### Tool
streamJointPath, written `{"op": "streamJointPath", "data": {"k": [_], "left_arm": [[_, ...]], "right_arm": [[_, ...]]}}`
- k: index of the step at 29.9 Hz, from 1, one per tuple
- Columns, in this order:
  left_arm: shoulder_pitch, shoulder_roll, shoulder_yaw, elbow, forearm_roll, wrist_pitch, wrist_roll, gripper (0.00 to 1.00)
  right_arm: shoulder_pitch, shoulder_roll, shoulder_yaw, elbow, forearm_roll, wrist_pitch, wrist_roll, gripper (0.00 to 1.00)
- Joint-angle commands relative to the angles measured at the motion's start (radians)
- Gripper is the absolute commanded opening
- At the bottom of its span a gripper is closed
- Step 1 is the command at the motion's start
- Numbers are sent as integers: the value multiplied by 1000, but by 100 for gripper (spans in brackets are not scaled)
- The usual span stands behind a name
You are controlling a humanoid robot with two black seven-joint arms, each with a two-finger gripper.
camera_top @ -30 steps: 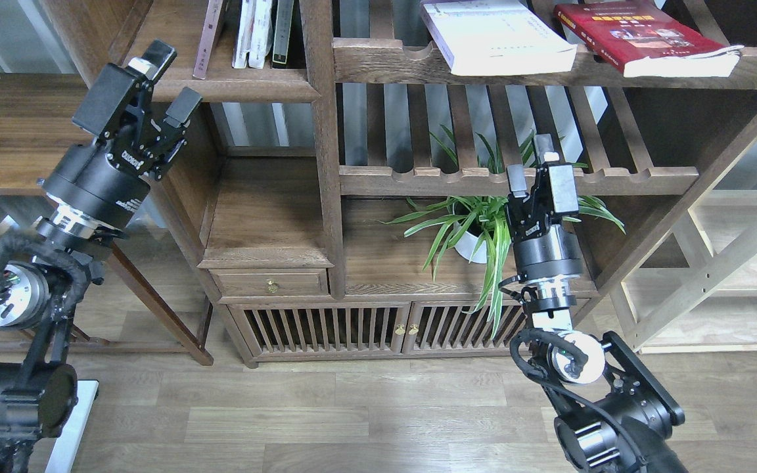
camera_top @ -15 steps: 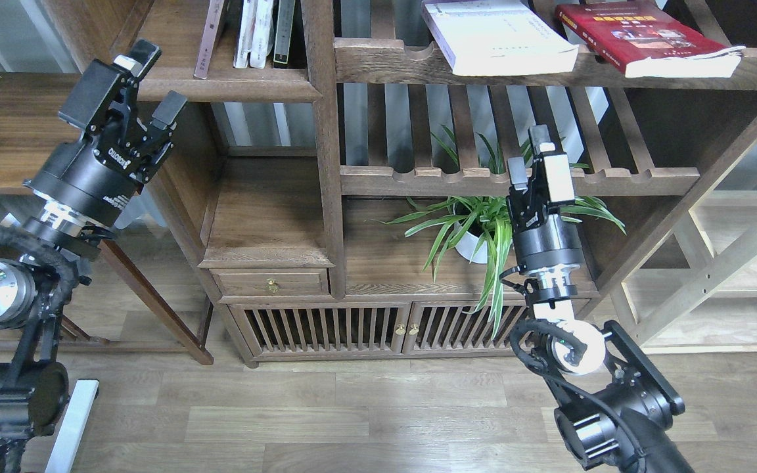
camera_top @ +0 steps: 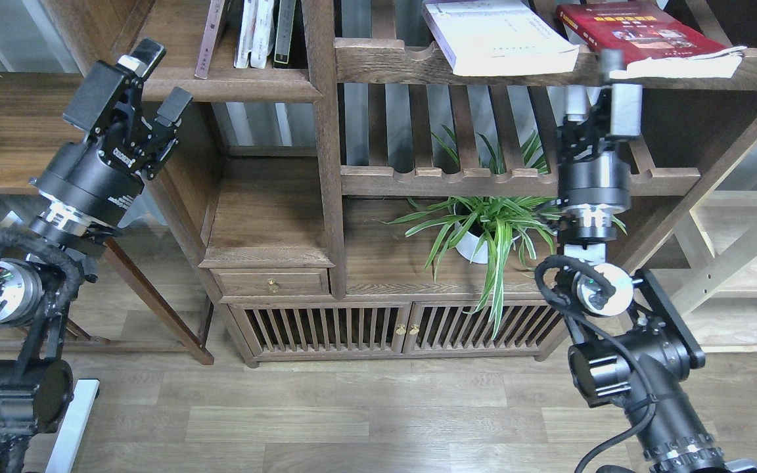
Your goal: Organize books on shelf
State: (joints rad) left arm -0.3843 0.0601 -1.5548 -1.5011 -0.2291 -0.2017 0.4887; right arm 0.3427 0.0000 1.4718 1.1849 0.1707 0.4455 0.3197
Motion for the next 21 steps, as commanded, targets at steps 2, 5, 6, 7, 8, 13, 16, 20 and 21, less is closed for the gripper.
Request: {"op": "streamJointPath", "data": {"k": [2, 5, 6, 7, 8, 13, 16, 20, 21], "left_arm": [[-2, -2, -1, 7, 1, -1, 0, 100], [-1, 0, -5, 6, -1, -5, 0, 100], [1, 0, -7, 5, -1, -11, 0, 100], [5, 0, -8, 5, -1, -25, 0, 100], [7, 1, -8, 5, -1, -33, 0, 99], [9, 0, -14, 5, 1, -41, 0, 100], [9, 0, -22, 5, 1, -41, 0, 100], [9, 3, -25, 5, 1, -42, 0, 100], [9, 3, -25, 5, 1, -42, 0, 100]], "right_arm": [[-30, 0, 2, -1, 0, 43, 6, 100], [-47, 0, -1, -4, 0, 43, 6, 100], [-50, 0, 2, -8, 0, 43, 6, 100], [-53, 0, 5, -13, 0, 43, 6, 100], [-53, 0, 5, -16, 0, 43, 6, 100], [-54, -18, 5, -39, -3, 43, 6, 100], [-54, -61, 13, -48, -3, 43, 6, 100], [-57, -147, 15, -50, -2, 43, 4, 100], [-62, -170, 13, -50, -2, 43, 2, 100]]}}
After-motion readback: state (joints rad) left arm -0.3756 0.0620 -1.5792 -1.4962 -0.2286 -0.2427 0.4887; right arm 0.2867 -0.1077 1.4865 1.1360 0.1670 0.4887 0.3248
